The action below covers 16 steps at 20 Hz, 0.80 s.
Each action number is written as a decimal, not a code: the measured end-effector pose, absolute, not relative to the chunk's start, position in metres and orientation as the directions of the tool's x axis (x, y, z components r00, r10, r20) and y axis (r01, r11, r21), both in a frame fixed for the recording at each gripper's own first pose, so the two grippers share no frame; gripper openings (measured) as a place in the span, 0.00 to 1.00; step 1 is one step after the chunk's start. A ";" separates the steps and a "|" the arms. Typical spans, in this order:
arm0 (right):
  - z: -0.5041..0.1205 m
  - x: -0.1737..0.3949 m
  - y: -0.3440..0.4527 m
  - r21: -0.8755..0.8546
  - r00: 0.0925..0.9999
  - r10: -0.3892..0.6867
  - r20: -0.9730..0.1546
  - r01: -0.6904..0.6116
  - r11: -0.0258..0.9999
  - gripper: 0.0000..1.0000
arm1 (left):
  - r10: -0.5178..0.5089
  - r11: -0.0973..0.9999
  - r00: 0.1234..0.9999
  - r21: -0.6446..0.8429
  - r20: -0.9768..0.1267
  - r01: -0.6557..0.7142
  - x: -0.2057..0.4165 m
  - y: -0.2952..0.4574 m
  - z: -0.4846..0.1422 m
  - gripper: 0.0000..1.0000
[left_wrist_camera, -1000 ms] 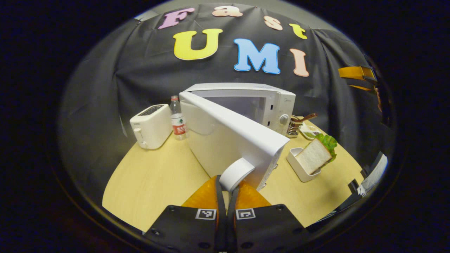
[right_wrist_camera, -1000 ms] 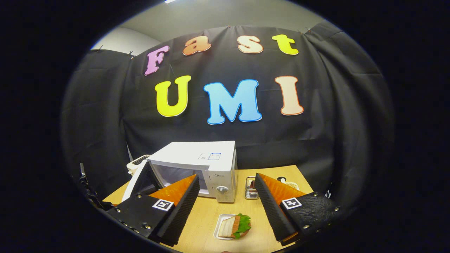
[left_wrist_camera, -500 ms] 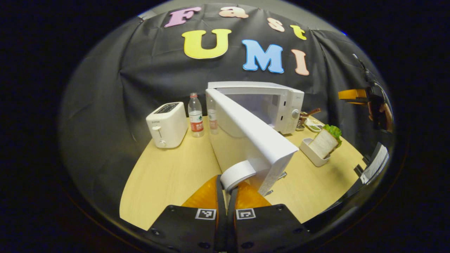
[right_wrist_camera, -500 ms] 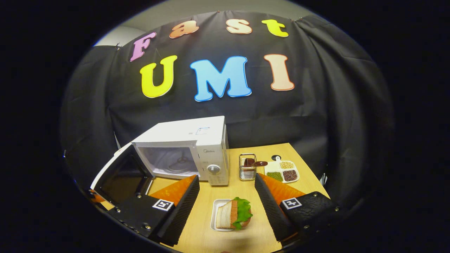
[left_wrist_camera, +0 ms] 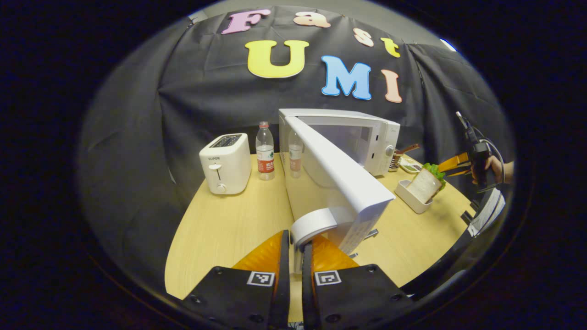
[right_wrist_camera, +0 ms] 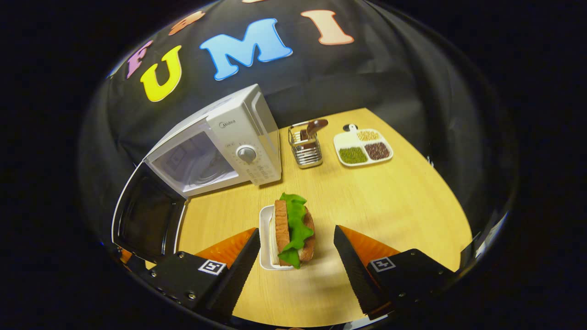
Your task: Open the microwave oven with the left hand, put the food in, and close the microwave oven.
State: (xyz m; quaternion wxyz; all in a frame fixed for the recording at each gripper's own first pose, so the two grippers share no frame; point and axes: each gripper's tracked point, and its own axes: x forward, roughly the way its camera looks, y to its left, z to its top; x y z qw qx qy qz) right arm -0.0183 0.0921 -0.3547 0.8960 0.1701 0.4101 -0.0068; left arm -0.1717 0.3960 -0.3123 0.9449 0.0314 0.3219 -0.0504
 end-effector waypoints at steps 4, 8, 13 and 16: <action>-0.378 -0.022 0.094 0.355 0.606 0.173 -0.776 0.192 0.915 0.98 | -0.022 1.000 0.772 -0.008 -0.635 0.022 -0.187 0.420 -0.328 0.74; -0.383 -0.020 0.098 0.362 0.584 0.208 -0.785 0.160 0.918 0.96 | 0.122 0.992 0.787 0.043 -0.605 -0.121 -0.219 0.437 -0.304 0.79; -0.392 -0.017 0.102 0.367 0.547 0.236 -0.803 0.141 0.920 0.94 | 0.307 0.946 0.871 0.023 -0.384 -0.323 -0.228 0.408 -0.190 0.97; -0.395 -0.015 0.100 0.352 0.530 0.227 -0.817 0.147 0.924 0.88 | 0.321 0.944 0.916 0.005 -0.240 -0.329 -0.196 0.361 -0.118 0.97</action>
